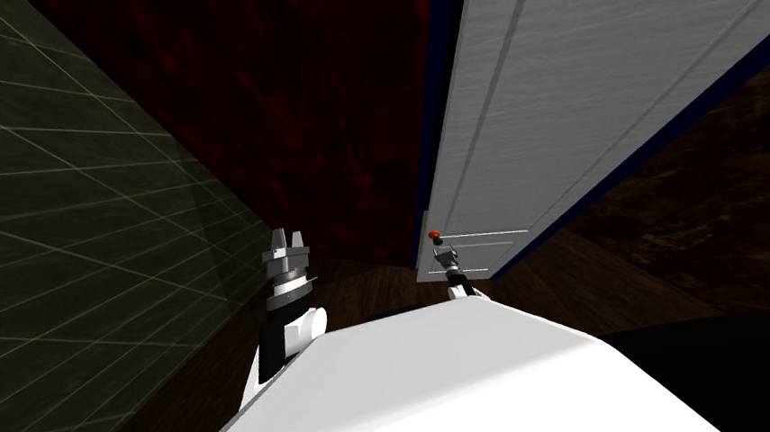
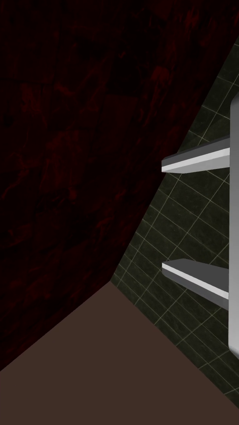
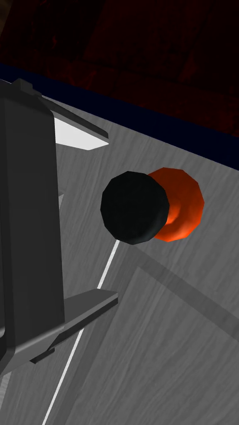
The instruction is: Pull the door open
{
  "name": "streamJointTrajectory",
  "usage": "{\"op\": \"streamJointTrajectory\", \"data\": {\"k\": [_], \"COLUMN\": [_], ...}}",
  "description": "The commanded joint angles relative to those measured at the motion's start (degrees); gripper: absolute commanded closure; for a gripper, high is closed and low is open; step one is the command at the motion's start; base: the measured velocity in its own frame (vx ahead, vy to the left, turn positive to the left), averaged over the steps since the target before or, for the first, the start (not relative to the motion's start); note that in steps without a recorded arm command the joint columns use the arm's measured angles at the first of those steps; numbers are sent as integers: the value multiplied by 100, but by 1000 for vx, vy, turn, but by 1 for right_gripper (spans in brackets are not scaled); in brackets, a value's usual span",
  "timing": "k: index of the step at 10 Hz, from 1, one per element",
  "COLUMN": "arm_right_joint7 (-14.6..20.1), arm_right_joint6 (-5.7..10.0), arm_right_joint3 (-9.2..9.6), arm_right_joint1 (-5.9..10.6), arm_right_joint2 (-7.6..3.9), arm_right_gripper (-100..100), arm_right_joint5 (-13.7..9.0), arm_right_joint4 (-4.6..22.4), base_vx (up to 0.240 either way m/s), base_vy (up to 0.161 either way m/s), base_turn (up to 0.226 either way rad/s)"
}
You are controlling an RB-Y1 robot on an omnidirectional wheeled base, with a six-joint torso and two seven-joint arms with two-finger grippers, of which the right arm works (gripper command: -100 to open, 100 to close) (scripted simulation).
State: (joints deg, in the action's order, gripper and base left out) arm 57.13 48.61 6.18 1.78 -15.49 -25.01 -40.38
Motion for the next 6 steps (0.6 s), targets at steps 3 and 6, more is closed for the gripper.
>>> {"op": "streamJointTrajectory", "data": {"k": [3,6], "arm_right_joint7": [507,941], "arm_right_joint6": [-43,-79], "arm_right_joint3": [112,212], "arm_right_joint1": [14,25], "arm_right_joint2": [32,60], "arm_right_gripper": [-100,-100], "arm_right_joint5": [-185,-347], "arm_right_joint4": [-52,-98], "base_vx": [-68,-61], "base_vy": [-6,-28], "base_turn": [23,22]}}
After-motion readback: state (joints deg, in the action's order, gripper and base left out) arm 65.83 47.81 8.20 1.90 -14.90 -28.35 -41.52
